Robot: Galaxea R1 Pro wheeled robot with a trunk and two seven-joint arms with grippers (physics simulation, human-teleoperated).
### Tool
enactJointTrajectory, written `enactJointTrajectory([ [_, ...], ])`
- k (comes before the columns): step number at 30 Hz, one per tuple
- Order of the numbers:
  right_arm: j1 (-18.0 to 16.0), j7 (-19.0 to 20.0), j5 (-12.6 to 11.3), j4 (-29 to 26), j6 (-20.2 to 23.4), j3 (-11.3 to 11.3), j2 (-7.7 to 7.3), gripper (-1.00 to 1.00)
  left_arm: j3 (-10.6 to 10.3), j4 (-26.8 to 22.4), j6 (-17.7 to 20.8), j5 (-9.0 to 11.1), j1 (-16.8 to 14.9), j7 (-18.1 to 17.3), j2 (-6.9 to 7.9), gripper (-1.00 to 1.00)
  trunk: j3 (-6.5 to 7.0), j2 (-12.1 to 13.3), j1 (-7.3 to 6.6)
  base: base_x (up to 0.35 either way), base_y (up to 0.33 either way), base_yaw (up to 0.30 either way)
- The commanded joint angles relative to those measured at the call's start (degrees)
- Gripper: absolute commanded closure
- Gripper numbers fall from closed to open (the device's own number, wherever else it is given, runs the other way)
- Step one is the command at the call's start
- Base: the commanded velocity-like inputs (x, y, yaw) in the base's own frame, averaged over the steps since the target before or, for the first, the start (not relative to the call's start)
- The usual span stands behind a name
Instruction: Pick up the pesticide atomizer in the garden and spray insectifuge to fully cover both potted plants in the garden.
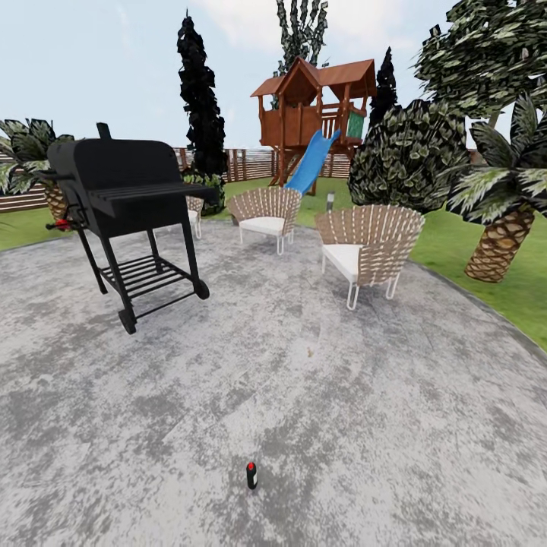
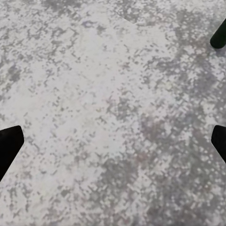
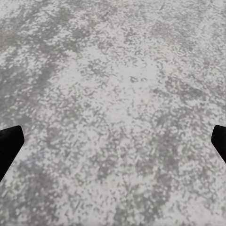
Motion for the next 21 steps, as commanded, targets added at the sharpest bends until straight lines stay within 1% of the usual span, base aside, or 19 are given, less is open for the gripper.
enactJointTrajectory([
  [1,-0.03,-0.03,0.06,0.04,-0.17,-0.1,0.01,-1.0,0.01,0.05,-0.17,0.33,-0.03,-0.05,0.0,-1.0,-0.24,-0.44,0.22,0.0,0.0,0.0],
  [21,-0.03,-0.07,0.13,0.04,-0.1,-0.06,0.01,-1.0,0.01,0.05,-0.17,0.33,-0.03,-0.05,0.0,-1.0,-3.83,-8.46,4.61,0.0,0.0,0.0],
])
